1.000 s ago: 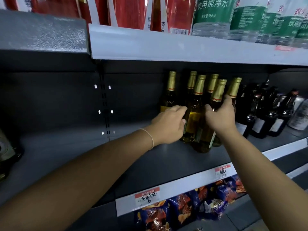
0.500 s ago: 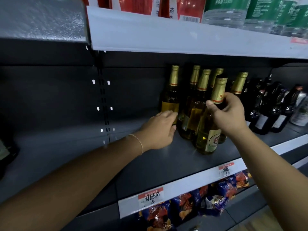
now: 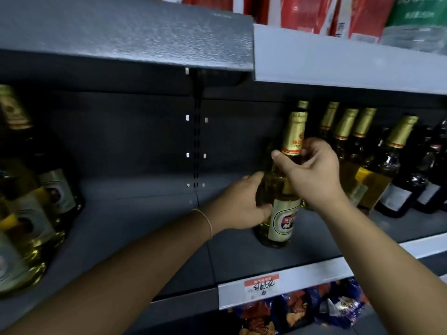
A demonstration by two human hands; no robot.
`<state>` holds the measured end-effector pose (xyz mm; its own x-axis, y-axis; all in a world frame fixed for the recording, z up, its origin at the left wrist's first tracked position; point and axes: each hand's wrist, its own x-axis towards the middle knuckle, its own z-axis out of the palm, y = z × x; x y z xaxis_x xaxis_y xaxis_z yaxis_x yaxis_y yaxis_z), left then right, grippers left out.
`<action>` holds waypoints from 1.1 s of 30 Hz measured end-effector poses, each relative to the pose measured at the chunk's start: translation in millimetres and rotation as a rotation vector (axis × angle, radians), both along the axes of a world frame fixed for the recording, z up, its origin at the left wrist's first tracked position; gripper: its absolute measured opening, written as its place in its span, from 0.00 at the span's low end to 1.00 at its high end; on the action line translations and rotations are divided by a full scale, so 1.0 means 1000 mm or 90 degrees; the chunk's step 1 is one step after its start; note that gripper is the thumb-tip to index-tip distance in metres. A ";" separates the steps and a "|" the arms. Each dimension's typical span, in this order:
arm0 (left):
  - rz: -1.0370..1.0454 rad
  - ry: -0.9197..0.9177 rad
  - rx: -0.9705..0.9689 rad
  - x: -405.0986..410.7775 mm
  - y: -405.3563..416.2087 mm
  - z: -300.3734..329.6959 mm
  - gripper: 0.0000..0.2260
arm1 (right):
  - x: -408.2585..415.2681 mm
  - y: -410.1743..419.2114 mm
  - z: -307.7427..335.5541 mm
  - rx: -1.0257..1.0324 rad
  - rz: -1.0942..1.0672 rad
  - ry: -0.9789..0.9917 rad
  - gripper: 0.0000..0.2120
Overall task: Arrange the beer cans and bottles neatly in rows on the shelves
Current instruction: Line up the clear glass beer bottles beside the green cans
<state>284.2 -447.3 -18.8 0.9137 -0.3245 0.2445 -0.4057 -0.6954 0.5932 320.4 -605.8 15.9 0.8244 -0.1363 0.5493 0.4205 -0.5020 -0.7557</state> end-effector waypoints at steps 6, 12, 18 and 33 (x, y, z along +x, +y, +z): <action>0.067 0.037 -0.126 -0.017 0.048 -0.012 0.31 | -0.020 0.069 0.009 0.023 0.069 -0.007 0.12; 0.187 0.051 -0.209 -0.048 0.090 -0.031 0.34 | -0.031 0.133 0.010 0.090 0.116 -0.017 0.14; 0.283 0.009 -0.302 -0.068 0.125 -0.049 0.30 | -0.044 0.182 0.010 0.079 0.188 0.015 0.16; 0.421 -0.022 -0.326 -0.073 0.204 -0.058 0.26 | -0.045 0.241 -0.009 -0.073 0.500 0.135 0.27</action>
